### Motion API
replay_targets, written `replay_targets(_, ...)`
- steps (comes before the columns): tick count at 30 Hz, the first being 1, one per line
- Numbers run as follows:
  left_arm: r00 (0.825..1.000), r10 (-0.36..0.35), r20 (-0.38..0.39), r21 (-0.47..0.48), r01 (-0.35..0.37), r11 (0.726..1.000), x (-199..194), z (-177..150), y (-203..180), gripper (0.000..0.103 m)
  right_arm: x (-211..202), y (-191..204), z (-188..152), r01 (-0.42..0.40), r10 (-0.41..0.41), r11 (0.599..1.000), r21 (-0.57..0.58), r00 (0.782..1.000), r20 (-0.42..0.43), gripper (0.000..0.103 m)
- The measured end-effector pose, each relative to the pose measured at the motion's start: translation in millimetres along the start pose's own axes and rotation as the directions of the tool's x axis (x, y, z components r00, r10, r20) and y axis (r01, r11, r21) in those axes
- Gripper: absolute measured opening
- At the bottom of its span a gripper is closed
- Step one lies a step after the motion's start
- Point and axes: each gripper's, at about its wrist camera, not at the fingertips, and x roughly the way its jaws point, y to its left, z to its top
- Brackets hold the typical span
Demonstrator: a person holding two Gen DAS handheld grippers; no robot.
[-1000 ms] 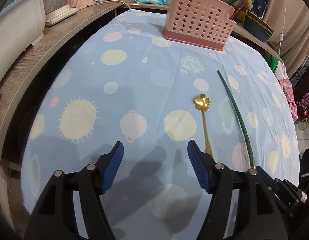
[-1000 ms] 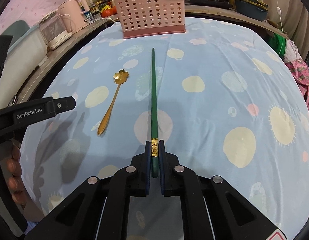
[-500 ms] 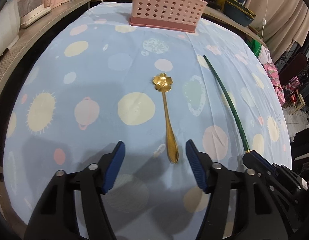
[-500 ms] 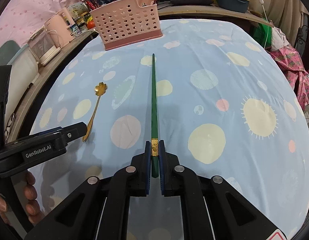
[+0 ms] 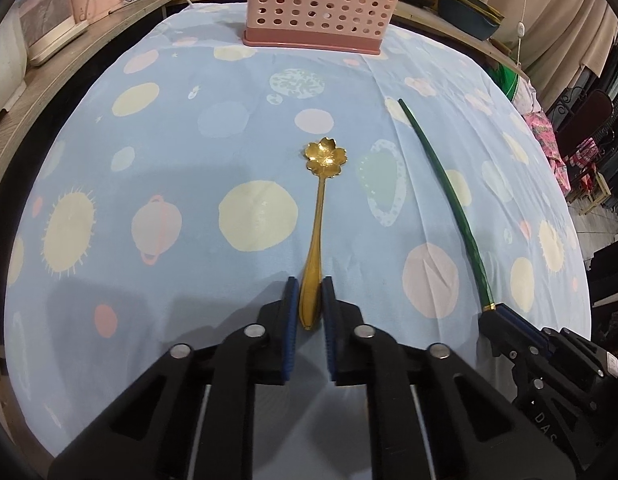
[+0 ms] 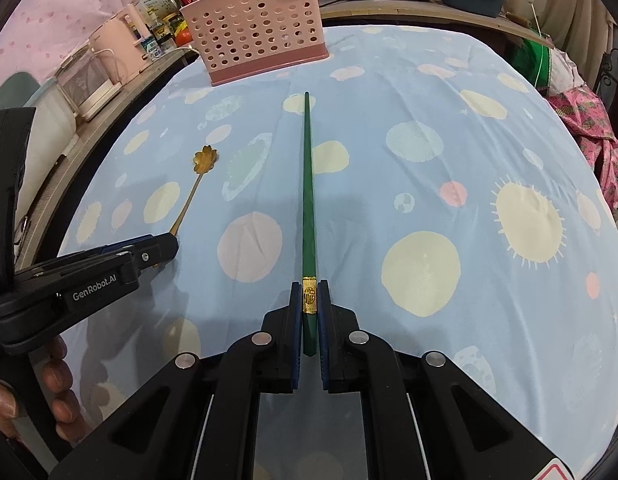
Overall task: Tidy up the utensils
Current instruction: 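Lift the green chopstick and gold spoon and carry them over the pink holder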
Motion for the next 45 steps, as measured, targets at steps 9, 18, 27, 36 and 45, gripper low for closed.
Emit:
replay_targets(9, 1.000, -0.003, 0.012, -0.017, 0.004, 1.000, -7.2, -1.4, 1.6, 0.010, -1.0, -2.8, 0.2, -0.006, 0.006, 1.000, 0.014, 1.000, 0.007, 0.007)
replay_targets(18, 0.997, -0.004, 0.072, -0.018, 0.006, 1.000, -34.7, 6.3, 4.6, 0.010, -18.4, -0.4, 11.4, -0.028, 0.027, 0.999, 0.017, 0.998, 0.053, 0.007)
replay_targets(27, 0.986, -0.011, 0.168, -0.028, 0.016, 0.999, -75.1, 24.5, 7.4, 0.001, -55.4, 6.2, 40.2, -0.093, 0.089, 0.995, 0.023, 0.984, 0.154, 0.007)
replay_targets(36, 0.974, -0.006, 0.226, -0.009, 0.008, 1.000, -98.1, 46.3, 3.0, 0.001, -77.9, 9.9, 66.0, -0.142, 0.132, 0.989, 0.031, 0.966, 0.220, 0.007)
replay_targets(45, 0.956, -0.003, 0.293, 0.009, 0.001, 1.000, -123.0, 88.3, 5.4, 0.001, -108.6, 8.0, 105.5, -0.155, 0.141, 0.988, 0.018, 0.939, 0.315, 0.007)
